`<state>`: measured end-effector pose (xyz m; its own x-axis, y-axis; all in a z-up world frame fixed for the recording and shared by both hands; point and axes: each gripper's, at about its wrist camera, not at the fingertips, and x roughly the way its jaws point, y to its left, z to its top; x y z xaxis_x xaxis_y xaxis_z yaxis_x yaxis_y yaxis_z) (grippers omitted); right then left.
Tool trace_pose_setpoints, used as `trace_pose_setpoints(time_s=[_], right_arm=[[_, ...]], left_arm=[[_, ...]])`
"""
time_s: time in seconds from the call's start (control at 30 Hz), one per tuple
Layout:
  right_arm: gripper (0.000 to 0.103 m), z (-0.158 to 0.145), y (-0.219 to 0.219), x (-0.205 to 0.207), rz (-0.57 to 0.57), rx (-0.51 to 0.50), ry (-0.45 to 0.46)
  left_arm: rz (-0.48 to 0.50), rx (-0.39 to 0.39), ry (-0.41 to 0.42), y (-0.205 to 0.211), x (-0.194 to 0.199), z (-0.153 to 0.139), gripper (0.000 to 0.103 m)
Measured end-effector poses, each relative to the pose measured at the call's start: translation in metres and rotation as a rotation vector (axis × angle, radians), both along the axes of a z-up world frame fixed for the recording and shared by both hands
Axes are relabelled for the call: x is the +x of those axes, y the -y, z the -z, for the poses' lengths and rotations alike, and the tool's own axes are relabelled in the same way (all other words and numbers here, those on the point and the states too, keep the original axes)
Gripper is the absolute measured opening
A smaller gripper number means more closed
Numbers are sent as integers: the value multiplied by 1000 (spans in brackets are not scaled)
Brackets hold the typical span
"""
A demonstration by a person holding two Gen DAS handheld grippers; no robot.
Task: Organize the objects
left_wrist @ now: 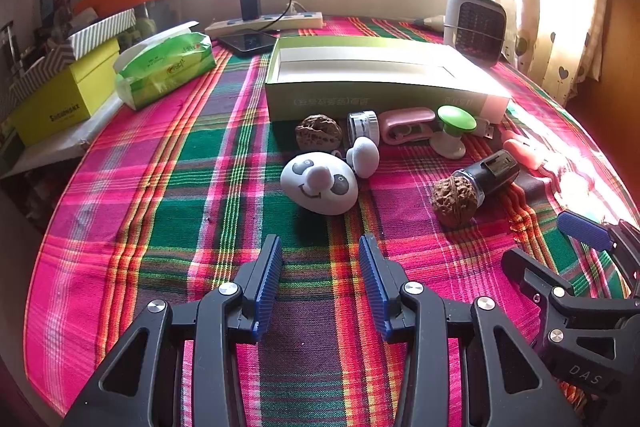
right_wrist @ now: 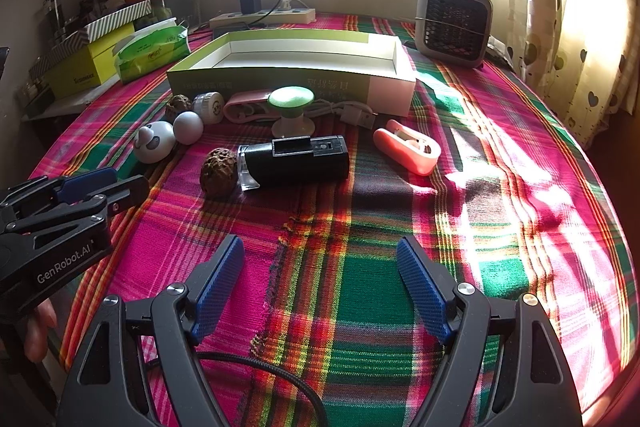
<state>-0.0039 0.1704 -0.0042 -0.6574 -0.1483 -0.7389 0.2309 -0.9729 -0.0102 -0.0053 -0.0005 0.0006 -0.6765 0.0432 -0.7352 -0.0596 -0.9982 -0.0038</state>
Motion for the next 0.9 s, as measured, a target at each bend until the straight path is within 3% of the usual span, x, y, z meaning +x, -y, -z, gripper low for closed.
trace_pose_setpoints(time_s=[0.3,0.6,0.9], right_arm=[[79,0,-4,-4,-46,-4,13],[79,-6,-18,-23,19,-62,27],[79,-11,-19,-43,-67,-96,21]], left_arm=[[55,37,3,9,-2,-1,38],[80,99,9,23,-8,-2,38],[107,120,-9,24,-14,-9,38]])
